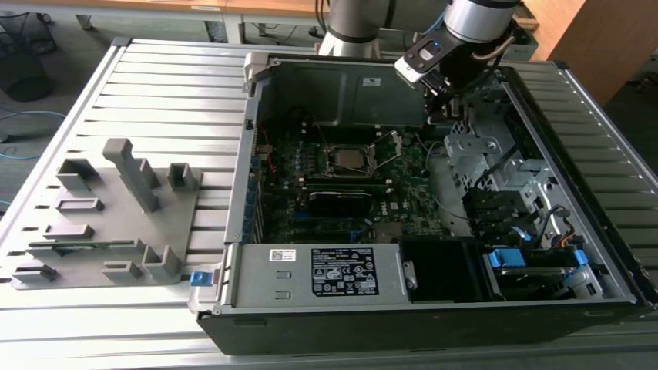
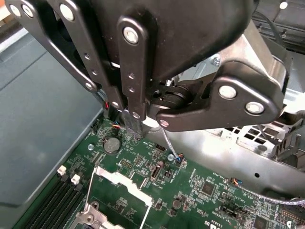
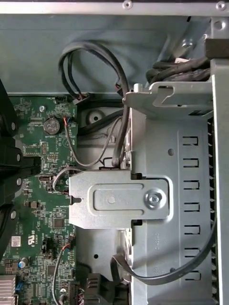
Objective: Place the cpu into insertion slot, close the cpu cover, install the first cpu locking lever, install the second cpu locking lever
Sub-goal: 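Close the cpu cover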
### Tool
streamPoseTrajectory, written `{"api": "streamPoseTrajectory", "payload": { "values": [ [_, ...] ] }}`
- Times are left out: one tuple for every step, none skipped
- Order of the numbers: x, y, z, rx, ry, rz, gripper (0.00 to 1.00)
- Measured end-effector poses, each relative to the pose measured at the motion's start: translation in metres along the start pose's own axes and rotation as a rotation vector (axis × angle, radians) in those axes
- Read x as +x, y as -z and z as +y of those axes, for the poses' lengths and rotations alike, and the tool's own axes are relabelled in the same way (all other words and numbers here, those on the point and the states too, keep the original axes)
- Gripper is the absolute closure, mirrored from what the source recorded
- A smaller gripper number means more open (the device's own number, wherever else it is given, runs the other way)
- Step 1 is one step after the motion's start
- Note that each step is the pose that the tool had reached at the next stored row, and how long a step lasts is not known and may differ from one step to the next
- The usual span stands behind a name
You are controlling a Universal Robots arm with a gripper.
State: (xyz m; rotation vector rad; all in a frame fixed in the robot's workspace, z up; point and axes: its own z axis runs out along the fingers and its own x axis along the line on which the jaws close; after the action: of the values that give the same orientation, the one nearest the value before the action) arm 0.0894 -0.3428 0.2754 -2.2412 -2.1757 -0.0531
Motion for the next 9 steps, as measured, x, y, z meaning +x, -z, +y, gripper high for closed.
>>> {"api": "streamPoseTrajectory", "payload": {
  "values": [
    [0.0, 0.0, 0.0, 0.0, 0.0, -0.0002, 0.9],
    [0.0, 0.0, 0.0, 0.0001, 0.0, -0.0003, 0.9],
    [0.0, -0.0001, 0.0, 0.0, 0.0, -0.0002, 0.9],
    [0.0, -0.0001, 0.0, 0.0001, 0.0, -0.0001, 0.9],
    [0.0, -0.0002, -0.0001, 0.0, 0.0, 0.0, 0.9],
    [-0.0002, -0.0003, -0.0002, 0.0, 0.0, 0.0002, 0.9],
    [-0.0006, -0.0007, -0.0003, 0.0, 0.0, 0.0003, 0.9],
    [-0.0012, -0.0013, -0.0003, 0.0, 0.0, 0.0001, 0.9],
    [-0.002, -0.0024, -0.0004, 0.0, 0.0, 0.0001, 0.9]
  ]
}}
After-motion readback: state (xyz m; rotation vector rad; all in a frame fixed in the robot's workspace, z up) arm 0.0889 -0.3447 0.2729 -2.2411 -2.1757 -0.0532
